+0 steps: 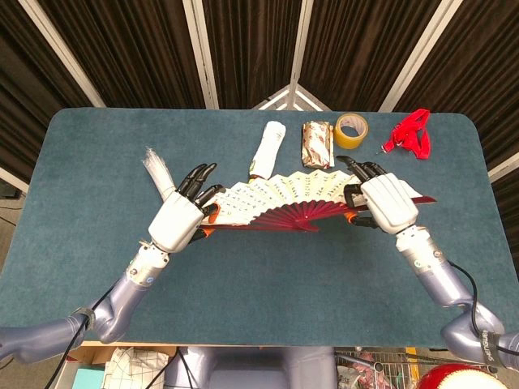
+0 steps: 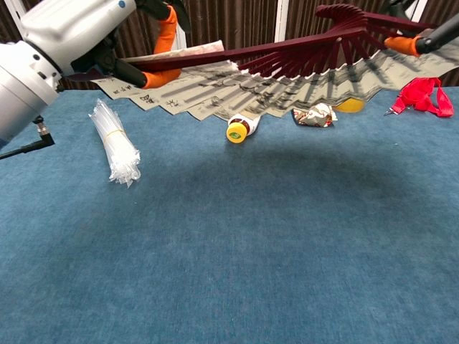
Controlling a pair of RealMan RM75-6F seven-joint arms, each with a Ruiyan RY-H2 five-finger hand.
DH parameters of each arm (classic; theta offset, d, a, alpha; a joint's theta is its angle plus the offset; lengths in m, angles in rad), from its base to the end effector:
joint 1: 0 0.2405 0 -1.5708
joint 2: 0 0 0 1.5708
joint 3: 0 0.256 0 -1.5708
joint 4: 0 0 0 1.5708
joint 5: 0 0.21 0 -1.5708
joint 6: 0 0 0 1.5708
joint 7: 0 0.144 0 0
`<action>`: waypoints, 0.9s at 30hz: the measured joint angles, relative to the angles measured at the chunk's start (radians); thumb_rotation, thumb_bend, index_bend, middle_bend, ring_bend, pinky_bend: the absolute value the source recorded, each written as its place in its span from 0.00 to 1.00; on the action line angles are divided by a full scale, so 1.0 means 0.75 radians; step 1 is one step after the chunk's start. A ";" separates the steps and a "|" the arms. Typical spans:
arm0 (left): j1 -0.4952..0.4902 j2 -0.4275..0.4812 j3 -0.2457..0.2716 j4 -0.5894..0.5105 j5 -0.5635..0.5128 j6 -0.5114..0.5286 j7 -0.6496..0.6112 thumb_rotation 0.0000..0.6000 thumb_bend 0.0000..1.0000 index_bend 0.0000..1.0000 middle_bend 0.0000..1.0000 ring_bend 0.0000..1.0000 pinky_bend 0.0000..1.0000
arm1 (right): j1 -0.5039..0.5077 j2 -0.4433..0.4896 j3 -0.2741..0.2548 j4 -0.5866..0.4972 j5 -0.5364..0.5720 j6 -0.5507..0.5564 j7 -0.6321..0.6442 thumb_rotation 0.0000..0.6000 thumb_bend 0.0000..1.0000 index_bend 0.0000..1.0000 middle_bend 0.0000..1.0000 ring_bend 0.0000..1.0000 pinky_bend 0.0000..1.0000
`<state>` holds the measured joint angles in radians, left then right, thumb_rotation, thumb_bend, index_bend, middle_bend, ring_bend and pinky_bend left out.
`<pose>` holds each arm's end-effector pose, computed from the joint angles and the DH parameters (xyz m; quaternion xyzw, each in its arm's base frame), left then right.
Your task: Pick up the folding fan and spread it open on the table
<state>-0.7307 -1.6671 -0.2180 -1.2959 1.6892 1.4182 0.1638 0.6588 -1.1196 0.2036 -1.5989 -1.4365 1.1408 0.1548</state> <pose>-0.0857 0.3283 0.0205 -0.6763 -0.1414 -0.6098 0.3882 -0.1603 -0.3539 0.1417 0.6900 -0.3212 0.5047 0.4075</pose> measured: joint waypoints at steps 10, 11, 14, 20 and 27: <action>-0.002 -0.025 0.009 0.037 -0.010 0.004 0.006 1.00 0.43 0.72 0.33 0.00 0.11 | -0.016 0.000 0.005 0.039 0.026 -0.011 0.027 1.00 0.44 0.76 0.15 0.25 0.24; -0.006 -0.038 0.009 0.051 -0.009 0.006 0.005 1.00 0.43 0.72 0.33 0.00 0.11 | -0.015 -0.005 0.005 0.042 0.026 -0.013 0.027 1.00 0.44 0.76 0.15 0.25 0.24; -0.022 -0.072 0.003 0.090 -0.004 0.012 0.012 1.00 0.43 0.71 0.33 0.00 0.11 | -0.011 -0.021 0.005 0.060 0.030 -0.023 0.026 1.00 0.44 0.76 0.15 0.25 0.24; -0.069 -0.138 -0.010 0.149 0.007 0.007 0.056 1.00 0.43 0.71 0.33 0.00 0.11 | -0.005 -0.062 0.003 0.120 0.051 -0.047 0.032 1.00 0.44 0.76 0.15 0.25 0.24; -0.105 -0.194 -0.001 0.227 0.034 0.001 0.119 1.00 0.43 0.71 0.32 0.00 0.11 | -0.017 -0.097 -0.033 0.216 0.049 -0.075 0.047 1.00 0.44 0.76 0.15 0.25 0.24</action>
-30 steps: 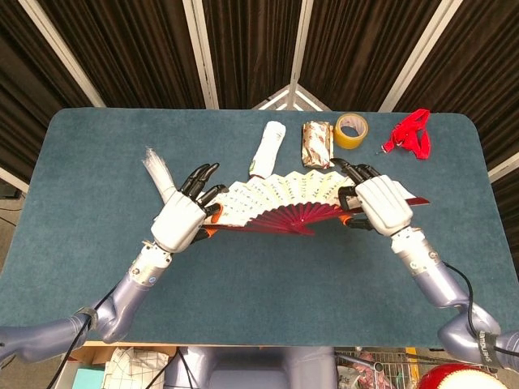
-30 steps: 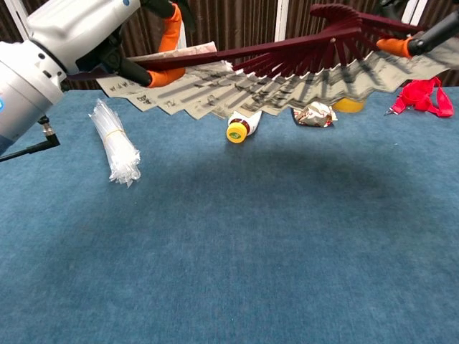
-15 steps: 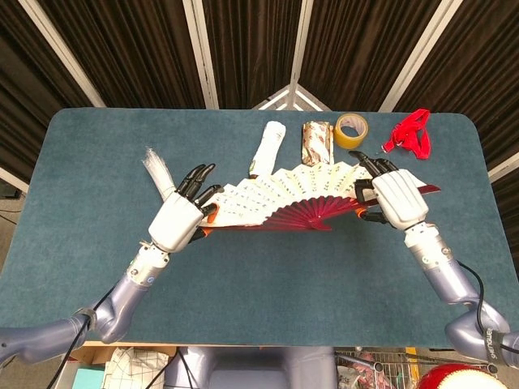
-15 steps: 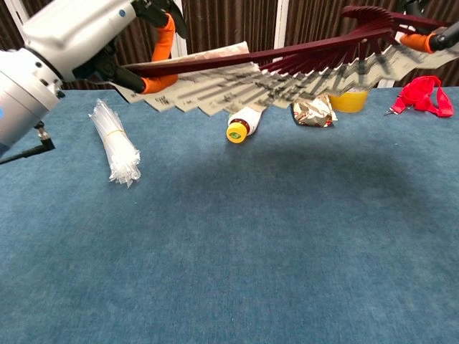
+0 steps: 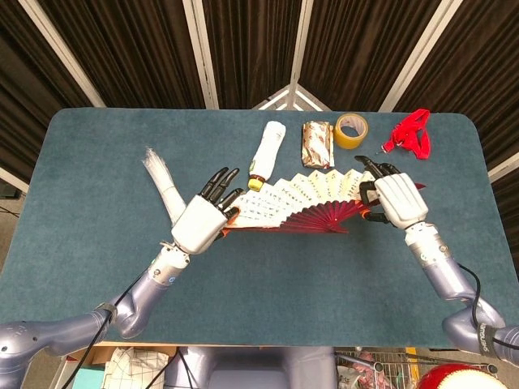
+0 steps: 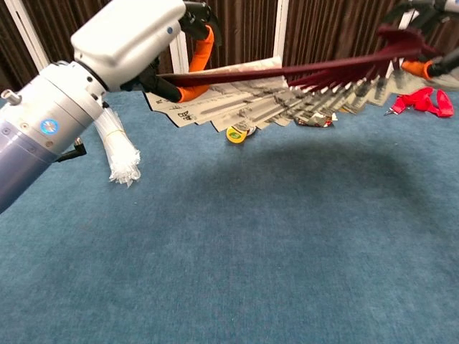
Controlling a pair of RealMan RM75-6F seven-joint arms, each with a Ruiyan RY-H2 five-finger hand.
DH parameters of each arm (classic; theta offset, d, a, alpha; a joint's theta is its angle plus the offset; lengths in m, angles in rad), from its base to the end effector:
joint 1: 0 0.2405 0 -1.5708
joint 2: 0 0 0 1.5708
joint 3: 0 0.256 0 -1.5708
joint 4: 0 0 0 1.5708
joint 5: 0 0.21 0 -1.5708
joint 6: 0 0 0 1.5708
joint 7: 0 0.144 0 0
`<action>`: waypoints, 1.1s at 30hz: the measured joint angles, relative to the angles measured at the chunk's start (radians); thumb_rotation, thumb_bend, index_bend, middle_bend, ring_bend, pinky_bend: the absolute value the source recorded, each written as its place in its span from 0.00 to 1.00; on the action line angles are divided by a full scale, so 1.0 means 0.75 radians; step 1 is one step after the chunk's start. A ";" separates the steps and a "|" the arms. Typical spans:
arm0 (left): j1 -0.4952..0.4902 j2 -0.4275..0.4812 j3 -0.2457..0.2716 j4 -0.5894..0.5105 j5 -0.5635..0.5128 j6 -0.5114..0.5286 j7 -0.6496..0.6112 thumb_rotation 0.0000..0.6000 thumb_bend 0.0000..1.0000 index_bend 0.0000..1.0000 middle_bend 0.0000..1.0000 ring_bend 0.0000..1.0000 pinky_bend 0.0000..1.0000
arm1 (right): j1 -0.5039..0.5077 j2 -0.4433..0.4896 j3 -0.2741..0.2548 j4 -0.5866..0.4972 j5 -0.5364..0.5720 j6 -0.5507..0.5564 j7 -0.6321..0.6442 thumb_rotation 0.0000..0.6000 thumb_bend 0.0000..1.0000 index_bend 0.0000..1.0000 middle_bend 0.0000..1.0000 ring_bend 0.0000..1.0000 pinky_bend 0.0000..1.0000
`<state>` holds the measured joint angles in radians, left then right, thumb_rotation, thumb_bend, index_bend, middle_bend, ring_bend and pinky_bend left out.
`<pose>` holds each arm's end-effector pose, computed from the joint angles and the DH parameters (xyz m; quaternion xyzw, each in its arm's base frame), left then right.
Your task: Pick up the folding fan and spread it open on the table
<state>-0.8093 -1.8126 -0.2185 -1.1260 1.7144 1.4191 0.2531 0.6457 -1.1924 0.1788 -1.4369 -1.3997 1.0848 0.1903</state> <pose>-0.0621 0.3330 -0.0172 -0.6904 -0.0799 -0.5974 0.4001 -0.2024 -0.3676 0.1288 0.6844 -0.3507 0.4625 0.4413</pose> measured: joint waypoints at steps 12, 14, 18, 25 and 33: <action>-0.025 -0.028 0.033 0.125 0.032 0.003 0.069 1.00 0.43 0.71 0.31 0.00 0.11 | -0.034 -0.007 -0.031 0.082 -0.036 0.015 0.060 1.00 0.44 0.76 0.15 0.25 0.24; -0.026 -0.032 0.038 0.143 0.030 0.002 0.063 1.00 0.43 0.69 0.29 0.00 0.11 | -0.035 -0.008 -0.032 0.091 -0.035 0.012 0.062 1.00 0.44 0.74 0.15 0.25 0.24; -0.029 -0.036 0.044 0.172 0.024 -0.007 0.073 1.00 0.36 0.52 0.21 0.00 0.10 | -0.034 -0.006 -0.042 0.103 -0.027 -0.022 0.047 1.00 0.44 0.45 0.13 0.18 0.20; -0.031 -0.037 0.050 0.159 -0.007 -0.054 0.133 1.00 0.25 0.18 0.06 0.00 0.07 | -0.011 0.031 -0.081 0.085 0.038 -0.198 -0.088 1.00 0.35 0.07 0.09 0.12 0.15; -0.022 0.032 0.044 0.009 -0.039 -0.087 0.218 1.00 0.25 0.15 0.03 0.00 0.07 | 0.027 0.115 -0.132 0.012 0.228 -0.414 -0.391 1.00 0.35 0.00 0.07 0.12 0.14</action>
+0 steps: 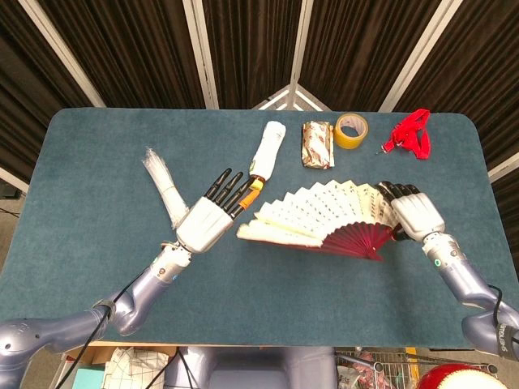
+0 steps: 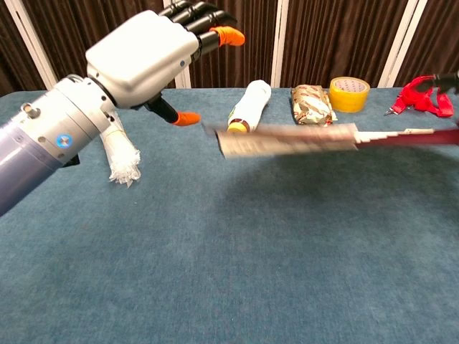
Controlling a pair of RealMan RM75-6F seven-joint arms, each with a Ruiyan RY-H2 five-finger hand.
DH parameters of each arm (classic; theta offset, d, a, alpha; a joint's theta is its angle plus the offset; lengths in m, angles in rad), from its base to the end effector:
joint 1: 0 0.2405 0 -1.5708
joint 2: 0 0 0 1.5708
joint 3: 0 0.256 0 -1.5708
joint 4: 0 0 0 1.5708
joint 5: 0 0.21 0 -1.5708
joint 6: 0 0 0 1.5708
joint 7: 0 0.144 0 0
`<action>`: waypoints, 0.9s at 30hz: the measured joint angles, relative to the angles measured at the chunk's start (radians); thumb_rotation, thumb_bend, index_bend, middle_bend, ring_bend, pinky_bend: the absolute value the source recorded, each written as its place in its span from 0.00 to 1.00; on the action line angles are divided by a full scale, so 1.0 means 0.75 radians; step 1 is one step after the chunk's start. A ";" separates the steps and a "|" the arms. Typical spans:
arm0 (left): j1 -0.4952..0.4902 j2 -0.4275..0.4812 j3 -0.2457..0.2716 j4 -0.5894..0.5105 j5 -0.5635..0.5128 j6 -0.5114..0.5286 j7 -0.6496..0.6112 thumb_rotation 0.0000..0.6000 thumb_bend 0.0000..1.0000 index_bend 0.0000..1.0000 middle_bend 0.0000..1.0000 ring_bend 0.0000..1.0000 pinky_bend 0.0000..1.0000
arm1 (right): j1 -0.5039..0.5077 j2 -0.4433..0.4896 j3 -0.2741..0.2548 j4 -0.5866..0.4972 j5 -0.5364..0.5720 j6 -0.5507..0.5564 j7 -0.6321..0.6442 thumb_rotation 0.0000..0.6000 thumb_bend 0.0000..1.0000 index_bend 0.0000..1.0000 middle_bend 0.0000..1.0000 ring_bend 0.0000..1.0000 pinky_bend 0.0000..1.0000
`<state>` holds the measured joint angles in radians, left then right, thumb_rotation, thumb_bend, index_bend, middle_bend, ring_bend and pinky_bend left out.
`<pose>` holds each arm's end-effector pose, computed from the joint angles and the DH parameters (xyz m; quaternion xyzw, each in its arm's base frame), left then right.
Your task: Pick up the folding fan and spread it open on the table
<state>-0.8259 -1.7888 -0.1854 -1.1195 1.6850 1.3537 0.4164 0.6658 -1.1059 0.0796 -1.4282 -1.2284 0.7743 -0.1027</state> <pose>-0.0697 0.3390 -0.0242 -0.7265 -0.0232 -0.5279 0.4393 -0.2659 -0.3599 0.1252 0.7567 -0.3600 0.2265 0.4965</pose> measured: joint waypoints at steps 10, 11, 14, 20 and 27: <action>0.065 0.174 0.011 -0.264 -0.051 -0.022 0.120 1.00 0.25 0.12 0.02 0.00 0.07 | 0.008 0.120 -0.178 -0.122 0.202 -0.173 -0.301 1.00 0.35 0.00 0.07 0.12 0.14; 0.082 0.205 0.014 -0.306 -0.065 -0.023 0.139 1.00 0.25 0.12 0.02 0.00 0.07 | -0.006 0.117 -0.182 -0.123 0.200 -0.157 -0.299 1.00 0.35 0.00 0.07 0.12 0.14; 0.118 0.269 0.022 -0.392 -0.093 -0.023 0.162 1.00 0.25 0.12 0.03 0.00 0.07 | -0.043 0.102 -0.183 -0.111 0.180 -0.101 -0.270 1.00 0.35 0.00 0.07 0.12 0.14; 0.232 0.456 0.053 -0.606 -0.197 -0.018 0.228 1.00 0.25 0.12 0.02 0.00 0.07 | -0.133 0.039 -0.176 0.027 0.121 0.032 -0.172 1.00 0.34 0.00 0.07 0.12 0.14; 0.426 0.688 0.133 -0.749 -0.268 0.077 0.216 1.00 0.25 0.13 0.03 0.00 0.07 | -0.219 0.016 -0.144 0.141 0.088 0.149 0.020 1.00 0.35 0.00 0.07 0.14 0.14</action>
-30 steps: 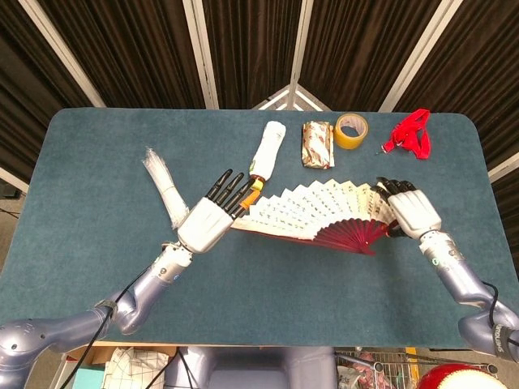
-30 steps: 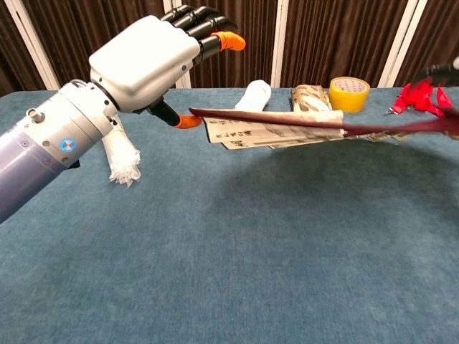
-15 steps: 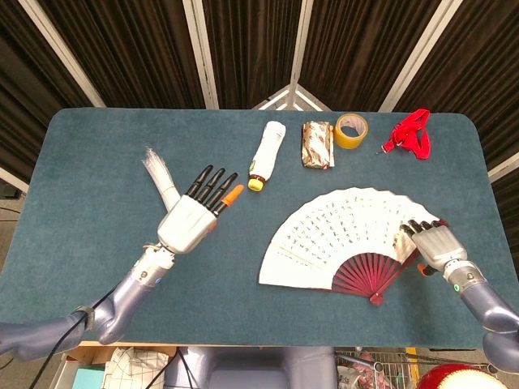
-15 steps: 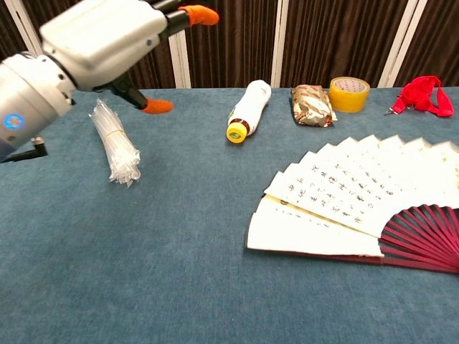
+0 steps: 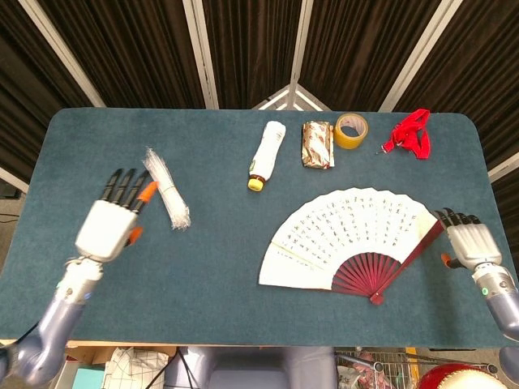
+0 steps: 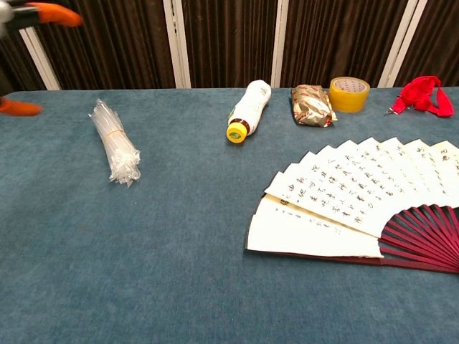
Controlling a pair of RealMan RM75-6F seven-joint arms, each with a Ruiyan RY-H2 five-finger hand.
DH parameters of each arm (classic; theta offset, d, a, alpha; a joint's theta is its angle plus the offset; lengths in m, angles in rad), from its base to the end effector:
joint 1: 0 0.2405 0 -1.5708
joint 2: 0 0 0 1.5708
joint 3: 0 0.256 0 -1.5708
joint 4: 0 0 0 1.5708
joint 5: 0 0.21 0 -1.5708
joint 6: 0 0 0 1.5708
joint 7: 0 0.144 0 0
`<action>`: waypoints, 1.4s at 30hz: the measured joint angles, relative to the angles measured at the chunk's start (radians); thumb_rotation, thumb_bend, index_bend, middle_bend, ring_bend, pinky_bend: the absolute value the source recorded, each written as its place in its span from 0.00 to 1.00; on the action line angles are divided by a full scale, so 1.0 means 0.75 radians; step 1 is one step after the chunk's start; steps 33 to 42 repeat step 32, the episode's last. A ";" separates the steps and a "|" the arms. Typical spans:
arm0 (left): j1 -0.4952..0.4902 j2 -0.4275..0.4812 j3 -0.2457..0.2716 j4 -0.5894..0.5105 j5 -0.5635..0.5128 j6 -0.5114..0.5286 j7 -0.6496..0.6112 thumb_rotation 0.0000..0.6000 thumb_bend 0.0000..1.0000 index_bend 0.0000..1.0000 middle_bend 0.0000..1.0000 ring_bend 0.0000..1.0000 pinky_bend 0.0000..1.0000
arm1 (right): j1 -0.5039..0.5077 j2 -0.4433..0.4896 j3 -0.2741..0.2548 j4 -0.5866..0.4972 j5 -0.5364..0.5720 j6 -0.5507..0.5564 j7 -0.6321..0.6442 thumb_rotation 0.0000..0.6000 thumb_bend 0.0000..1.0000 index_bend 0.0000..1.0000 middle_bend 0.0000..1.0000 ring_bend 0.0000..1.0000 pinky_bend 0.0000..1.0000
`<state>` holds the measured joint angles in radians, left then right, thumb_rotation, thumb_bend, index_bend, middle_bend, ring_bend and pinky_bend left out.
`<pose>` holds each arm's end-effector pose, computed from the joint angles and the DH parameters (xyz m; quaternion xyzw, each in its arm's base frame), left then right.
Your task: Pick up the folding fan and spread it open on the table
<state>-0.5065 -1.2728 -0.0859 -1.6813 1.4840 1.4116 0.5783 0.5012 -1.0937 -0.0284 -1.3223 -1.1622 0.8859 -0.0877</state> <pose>-0.1810 0.2847 0.1016 -0.7134 -0.1426 -0.3958 0.5604 -0.3595 -0.3045 0.1597 0.6964 -0.3980 0.1544 0.5769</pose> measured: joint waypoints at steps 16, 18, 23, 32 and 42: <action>0.353 0.095 0.155 0.084 -0.053 0.248 -0.331 1.00 0.25 0.17 0.04 0.00 0.07 | -0.374 -0.013 0.038 -0.174 -0.211 0.755 0.199 1.00 0.35 0.04 0.07 0.14 0.14; 0.389 0.084 0.161 0.144 -0.053 0.266 -0.416 1.00 0.25 0.17 0.04 0.00 0.07 | -0.434 -0.035 0.036 -0.199 -0.256 0.854 0.186 1.00 0.35 0.04 0.07 0.14 0.14; 0.434 0.089 0.165 0.177 -0.044 0.280 -0.505 1.00 0.25 0.16 0.04 0.00 0.07 | -0.500 -0.054 0.039 -0.235 -0.319 0.953 0.146 1.00 0.35 0.07 0.07 0.14 0.14; 0.464 0.112 0.161 0.179 -0.001 0.283 -0.532 1.00 0.25 0.16 0.03 0.00 0.07 | -0.560 -0.045 0.053 -0.264 -0.427 1.076 0.184 1.00 0.35 0.09 0.07 0.15 0.14; 0.464 0.112 0.161 0.179 -0.001 0.283 -0.532 1.00 0.25 0.16 0.03 0.00 0.07 | -0.560 -0.045 0.053 -0.264 -0.427 1.076 0.184 1.00 0.35 0.09 0.07 0.15 0.14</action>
